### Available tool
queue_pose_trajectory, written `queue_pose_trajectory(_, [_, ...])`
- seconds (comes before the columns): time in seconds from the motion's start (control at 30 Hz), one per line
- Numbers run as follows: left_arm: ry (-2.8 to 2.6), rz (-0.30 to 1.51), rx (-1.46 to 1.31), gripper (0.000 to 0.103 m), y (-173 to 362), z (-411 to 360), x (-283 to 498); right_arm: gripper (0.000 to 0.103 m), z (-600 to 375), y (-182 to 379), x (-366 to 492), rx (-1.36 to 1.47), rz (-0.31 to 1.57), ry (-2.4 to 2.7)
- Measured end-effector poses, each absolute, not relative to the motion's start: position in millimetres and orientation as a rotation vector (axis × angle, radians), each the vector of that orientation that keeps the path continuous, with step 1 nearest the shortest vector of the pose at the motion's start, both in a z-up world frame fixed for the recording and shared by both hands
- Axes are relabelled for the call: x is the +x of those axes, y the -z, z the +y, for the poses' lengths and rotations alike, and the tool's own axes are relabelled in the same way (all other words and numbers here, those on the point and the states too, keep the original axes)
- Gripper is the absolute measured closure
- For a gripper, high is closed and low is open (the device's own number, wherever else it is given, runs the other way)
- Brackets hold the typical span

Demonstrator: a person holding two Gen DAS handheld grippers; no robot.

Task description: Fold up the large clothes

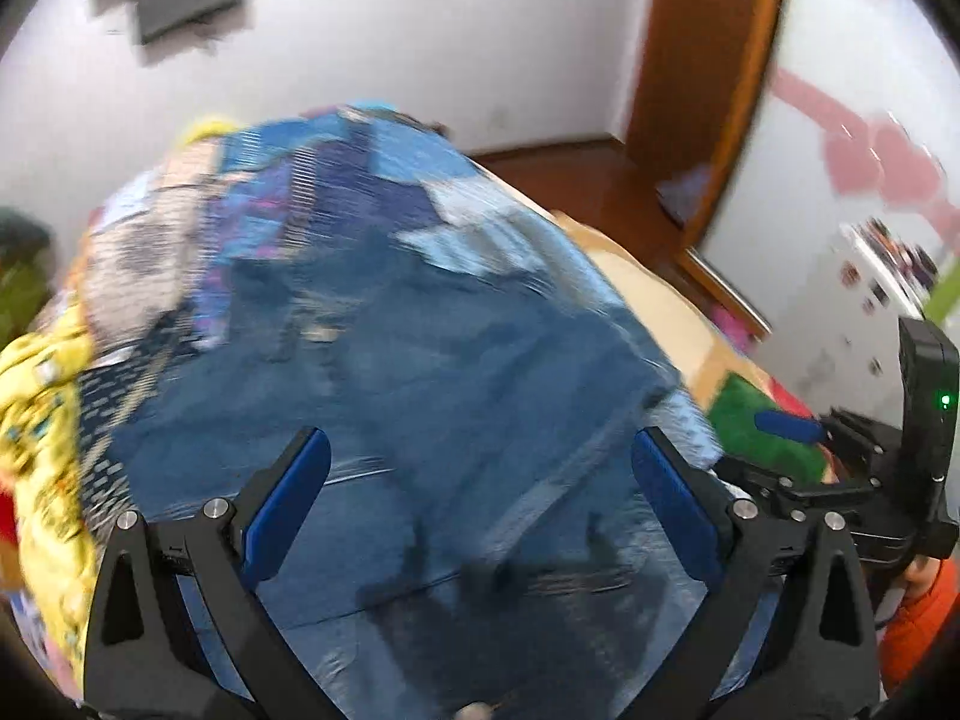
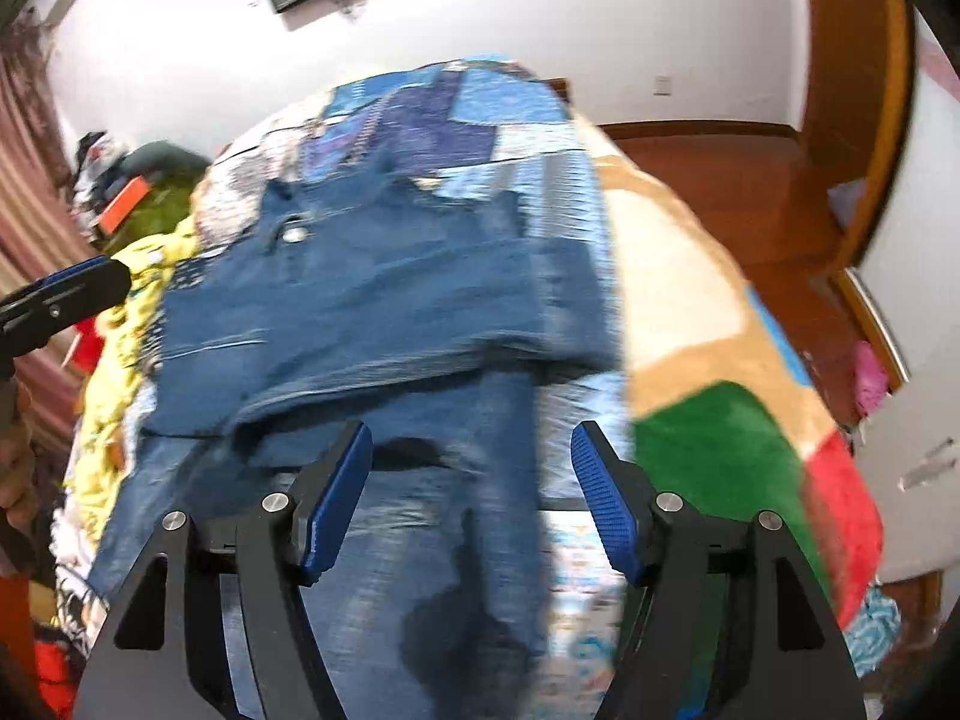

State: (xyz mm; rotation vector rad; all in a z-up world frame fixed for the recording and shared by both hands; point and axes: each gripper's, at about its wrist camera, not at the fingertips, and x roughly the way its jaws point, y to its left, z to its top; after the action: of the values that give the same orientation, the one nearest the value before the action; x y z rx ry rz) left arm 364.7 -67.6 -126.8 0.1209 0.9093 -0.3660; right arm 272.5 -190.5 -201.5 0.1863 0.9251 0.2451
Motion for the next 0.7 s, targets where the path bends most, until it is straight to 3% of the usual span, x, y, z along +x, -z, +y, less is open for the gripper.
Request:
queue_pose_trajectory(0.17, [0.469, 1.004, 0.206, 0.003, 169.8, -121.6, 388.1, 0.038, -212.5, 219.3, 286.3, 0.213, 0.955, -0.205])
queue_pose_trajectory(0.2, [0.490, 1.026, 0.208, 0.010, 180.7, -129.8, 391.8, 0.038, -215.9, 221.8, 287.7, 0.221, 0.960, -0.208])
queue_pose_trajectory(0.23, [0.511, 1.059, 0.206, 0.027, 190.4, -137.0, 396.2, 0.038, -220.2, 227.1, 292.6, 0.239, 0.969, -0.210])
queue_pose_trajectory(0.3, [0.547, 1.158, 0.204, 0.044, 214.6, -150.5, 408.8, 0.037, -230.5, 236.8, 299.1, 0.293, 0.997, -0.188])
queue_pose_trajectory(0.37, [0.537, 1.190, 0.222, 0.046, 233.5, -158.7, 419.4, 0.037, -234.3, 243.6, 306.4, 0.348, 1.014, -0.193])
queue_pose_trajectory(0.47, [0.510, 1.175, 0.239, 0.058, 244.3, -160.9, 428.4, 0.037, -227.8, 245.1, 307.8, 0.328, 1.017, -0.207])
queue_pose_trajectory(0.53, [0.502, 1.130, 0.190, 0.077, 235.0, -155.2, 430.5, 0.037, -216.9, 247.0, 306.5, 0.299, 1.020, -0.236])
queue_pose_trajectory(0.6, [0.462, 1.080, 0.150, 0.088, 221.1, -145.3, 433.1, 0.036, -208.5, 251.6, 304.7, 0.268, 1.034, -0.258])
queue_pose_trajectory(0.7, [0.405, 1.011, 0.070, 0.090, 191.8, -117.0, 438.3, 0.033, -194.5, 258.7, 305.2, 0.180, 1.045, -0.225])
